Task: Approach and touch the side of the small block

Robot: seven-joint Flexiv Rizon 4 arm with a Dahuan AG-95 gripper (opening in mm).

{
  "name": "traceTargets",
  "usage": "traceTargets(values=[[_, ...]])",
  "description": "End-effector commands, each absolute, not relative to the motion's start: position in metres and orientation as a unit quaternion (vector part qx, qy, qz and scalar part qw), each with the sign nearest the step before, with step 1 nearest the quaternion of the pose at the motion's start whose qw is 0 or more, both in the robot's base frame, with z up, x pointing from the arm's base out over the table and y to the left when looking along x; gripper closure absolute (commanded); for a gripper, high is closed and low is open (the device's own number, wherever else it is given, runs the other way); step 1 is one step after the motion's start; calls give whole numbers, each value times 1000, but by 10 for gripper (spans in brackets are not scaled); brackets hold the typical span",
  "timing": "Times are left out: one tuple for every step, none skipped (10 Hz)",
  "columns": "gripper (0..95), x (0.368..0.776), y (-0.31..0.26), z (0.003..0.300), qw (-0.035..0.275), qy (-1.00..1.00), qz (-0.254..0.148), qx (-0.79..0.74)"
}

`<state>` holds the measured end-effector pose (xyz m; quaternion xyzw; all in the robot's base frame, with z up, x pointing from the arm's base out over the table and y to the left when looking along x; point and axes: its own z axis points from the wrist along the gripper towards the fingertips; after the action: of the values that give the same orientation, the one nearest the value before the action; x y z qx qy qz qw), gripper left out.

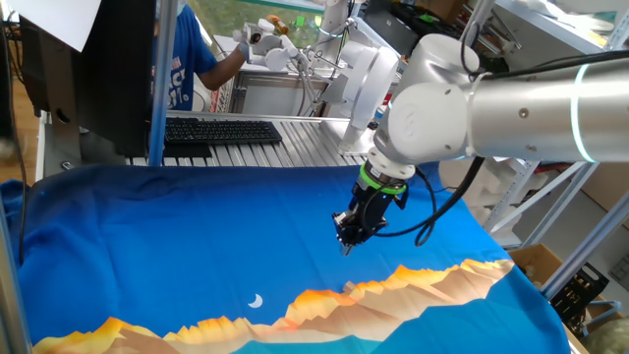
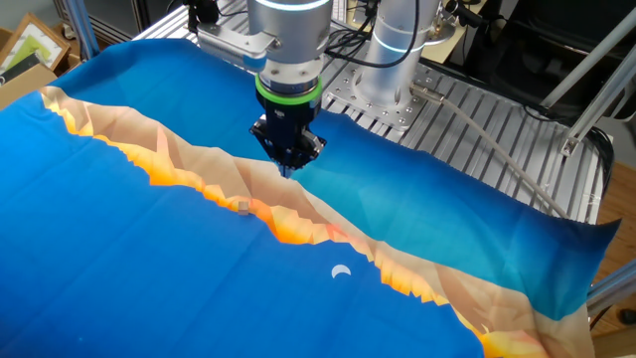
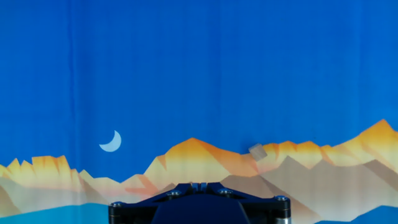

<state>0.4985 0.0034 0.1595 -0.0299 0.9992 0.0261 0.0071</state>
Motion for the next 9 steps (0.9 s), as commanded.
traceTargets(values=[[950,501,4,156,9,997,1,-74],[950,501,4,154,9,997,0,-79],[950,502,4,153,9,997,1,-80],[950,502,1,151,9,996,2,-85],[950,503,-2,150,10,996,3,-92],[950,503,-4,149,11,995,3,-98],[950,503,-6,147,12,994,3,-104],[950,504,-9,144,12,994,2,-110],[950,505,-9,141,12,995,1,-103]])
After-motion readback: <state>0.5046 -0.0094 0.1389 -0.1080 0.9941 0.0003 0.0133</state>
